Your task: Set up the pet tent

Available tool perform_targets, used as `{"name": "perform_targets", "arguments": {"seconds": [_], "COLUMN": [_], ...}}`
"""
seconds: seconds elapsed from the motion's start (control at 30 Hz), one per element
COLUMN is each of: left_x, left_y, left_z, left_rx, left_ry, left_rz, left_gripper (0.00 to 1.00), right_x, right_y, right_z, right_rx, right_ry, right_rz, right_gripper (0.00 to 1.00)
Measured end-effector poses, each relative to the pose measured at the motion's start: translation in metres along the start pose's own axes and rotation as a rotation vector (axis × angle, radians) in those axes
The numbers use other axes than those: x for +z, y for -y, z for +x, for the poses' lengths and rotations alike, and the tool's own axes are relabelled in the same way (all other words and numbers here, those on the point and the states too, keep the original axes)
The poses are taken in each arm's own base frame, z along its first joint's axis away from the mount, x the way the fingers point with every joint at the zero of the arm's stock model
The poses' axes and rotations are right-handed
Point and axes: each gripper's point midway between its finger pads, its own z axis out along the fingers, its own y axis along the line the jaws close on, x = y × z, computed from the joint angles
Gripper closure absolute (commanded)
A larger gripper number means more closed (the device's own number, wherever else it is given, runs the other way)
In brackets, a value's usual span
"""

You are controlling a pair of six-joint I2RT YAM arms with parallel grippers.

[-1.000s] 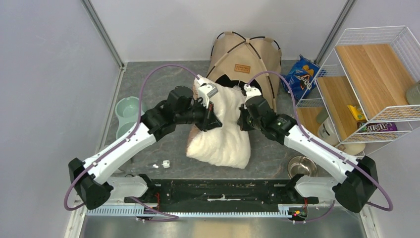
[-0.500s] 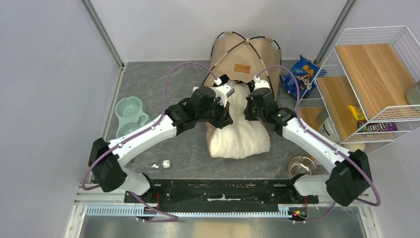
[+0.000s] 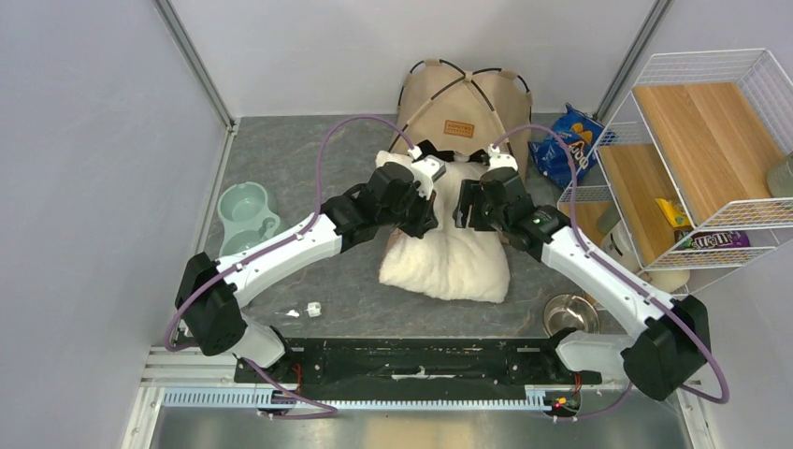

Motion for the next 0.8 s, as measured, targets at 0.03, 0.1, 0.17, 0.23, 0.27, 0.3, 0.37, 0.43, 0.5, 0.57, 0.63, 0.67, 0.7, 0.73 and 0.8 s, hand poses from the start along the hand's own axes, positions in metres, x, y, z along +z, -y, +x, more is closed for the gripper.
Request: {"name": "perform_targets", "arguments": {"seconds": [0.03,0.1,0.17,0.23,0.27,0.3,0.37,0.43,0.5,0.57,0.63,0.67,0.7,0.73,0.8], "left_x": [0.0,0.0,0.0,0.001,0.001,0.001,0.001,0.002,0.002,0.003,0.004,0.004,0.004,0.004,0.005], "left_y": [-0.002,-0.004,-0.005,-0.005,-0.006,-0.006,-0.007,-0.008,-0.009,-0.01,-0.011,-0.012,-0.013,-0.014,-0.015], "left_z": [0.0,-0.001,-0.001,-0.002,-0.002,-0.002,-0.002,-0.002,-0.001,0.001,0.003,0.005,0.006,0.007,0.009], "left_rx": [0.006,0.019,0.028,0.039,0.045,0.05,0.059,0.065,0.07,0.072,0.074,0.074,0.074,0.075,0.075], "left_ry": [0.002,0.003,0.005,0.008,0.01,0.011,0.014,0.017,0.014,0.011,0.008,0.006,0.004,0.002,0.0], "left_rz": [-0.007,-0.016,-0.02,-0.022,-0.023,-0.028,-0.032,-0.035,-0.038,-0.042,-0.045,-0.047,-0.052,-0.054,-0.059], "left_gripper": [0.98,0.98,0.98,0.98,0.98,0.98,0.98,0.98,0.98,0.98,0.98,0.98,0.98,0.98,0.98], "right_x": [-0.005,-0.017,-0.025,-0.034,-0.039,-0.042,-0.046,-0.046,-0.044,-0.041,-0.037,-0.034,-0.032,-0.029,-0.023], "right_y": [0.0,-0.002,-0.006,-0.015,-0.02,-0.025,-0.033,-0.039,-0.044,-0.05,-0.057,-0.06,-0.063,-0.066,-0.071], "right_z": [-0.002,-0.01,-0.016,-0.026,-0.031,-0.035,-0.042,-0.045,-0.046,-0.046,-0.046,-0.046,-0.047,-0.048,-0.048], "right_rx": [0.004,0.014,0.026,0.039,0.046,0.052,0.064,0.075,0.087,0.094,0.106,0.111,0.116,0.12,0.127], "right_ry": [0.006,0.027,0.047,0.073,0.085,0.096,0.112,0.118,0.114,0.104,0.098,0.093,0.092,0.09,0.084], "right_rz": [-0.003,-0.015,-0.036,-0.08,-0.109,-0.131,-0.166,-0.195,-0.214,-0.241,-0.27,-0.284,-0.294,-0.31,-0.327], "right_gripper": [0.27,0.28,0.29,0.26,0.25,0.24,0.2,0.17,0.14,0.14,0.13,0.14,0.13,0.14,0.15]}}
